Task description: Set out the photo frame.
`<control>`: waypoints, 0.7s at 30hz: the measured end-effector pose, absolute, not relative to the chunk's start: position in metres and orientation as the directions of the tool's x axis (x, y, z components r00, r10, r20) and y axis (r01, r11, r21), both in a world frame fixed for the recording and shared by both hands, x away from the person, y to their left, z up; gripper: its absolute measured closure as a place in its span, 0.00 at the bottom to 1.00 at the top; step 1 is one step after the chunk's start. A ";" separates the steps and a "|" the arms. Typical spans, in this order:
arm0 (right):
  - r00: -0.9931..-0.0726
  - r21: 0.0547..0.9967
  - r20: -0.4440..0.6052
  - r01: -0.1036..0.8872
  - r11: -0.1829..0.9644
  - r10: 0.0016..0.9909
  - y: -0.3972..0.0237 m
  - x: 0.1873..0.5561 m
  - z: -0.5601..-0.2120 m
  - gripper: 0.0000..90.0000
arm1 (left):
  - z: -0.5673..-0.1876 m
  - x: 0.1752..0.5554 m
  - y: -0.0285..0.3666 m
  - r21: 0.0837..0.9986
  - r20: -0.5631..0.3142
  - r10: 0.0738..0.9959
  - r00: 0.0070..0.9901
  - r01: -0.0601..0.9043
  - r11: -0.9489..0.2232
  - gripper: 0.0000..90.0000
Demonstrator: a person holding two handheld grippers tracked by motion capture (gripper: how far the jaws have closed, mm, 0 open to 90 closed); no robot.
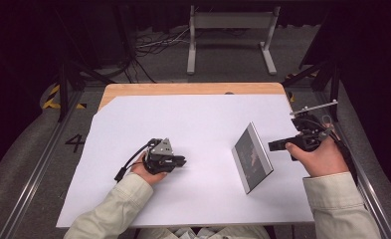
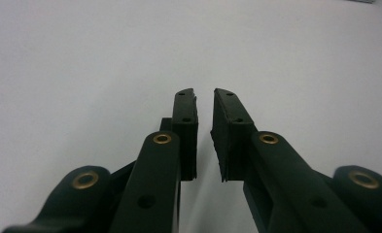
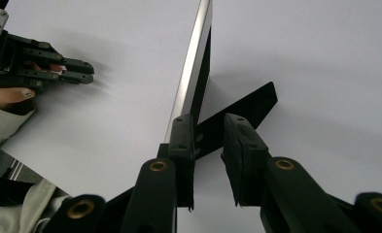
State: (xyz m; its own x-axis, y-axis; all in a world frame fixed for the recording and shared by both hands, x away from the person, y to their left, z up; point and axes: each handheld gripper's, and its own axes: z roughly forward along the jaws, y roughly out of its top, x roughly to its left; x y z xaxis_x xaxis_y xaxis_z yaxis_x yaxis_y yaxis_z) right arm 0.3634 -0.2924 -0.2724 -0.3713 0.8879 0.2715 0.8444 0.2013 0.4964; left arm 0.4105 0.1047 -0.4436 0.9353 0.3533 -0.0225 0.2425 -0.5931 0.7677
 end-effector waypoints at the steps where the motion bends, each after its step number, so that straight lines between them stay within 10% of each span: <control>1: -0.369 0.490 0.276 0.848 0.200 0.888 -0.292 0.364 -0.272 0.81 | -0.444 0.411 0.104 0.765 -0.018 0.356 0.934 0.242 -0.596 0.89; 21: -0.332 0.379 0.272 0.900 0.216 0.903 -0.278 0.374 -0.263 0.79 | -0.448 0.412 0.103 0.760 -0.023 0.356 0.934 0.248 -0.600 0.88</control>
State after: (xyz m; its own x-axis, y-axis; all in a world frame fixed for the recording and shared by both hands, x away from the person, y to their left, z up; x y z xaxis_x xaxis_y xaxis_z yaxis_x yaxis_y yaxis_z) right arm 0.3741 -0.2784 -0.2625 -0.3317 0.9033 0.2721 0.8998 0.2163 0.3788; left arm 0.4118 0.1026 -0.4481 0.9340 0.3565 -0.0235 0.2482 -0.6004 0.7602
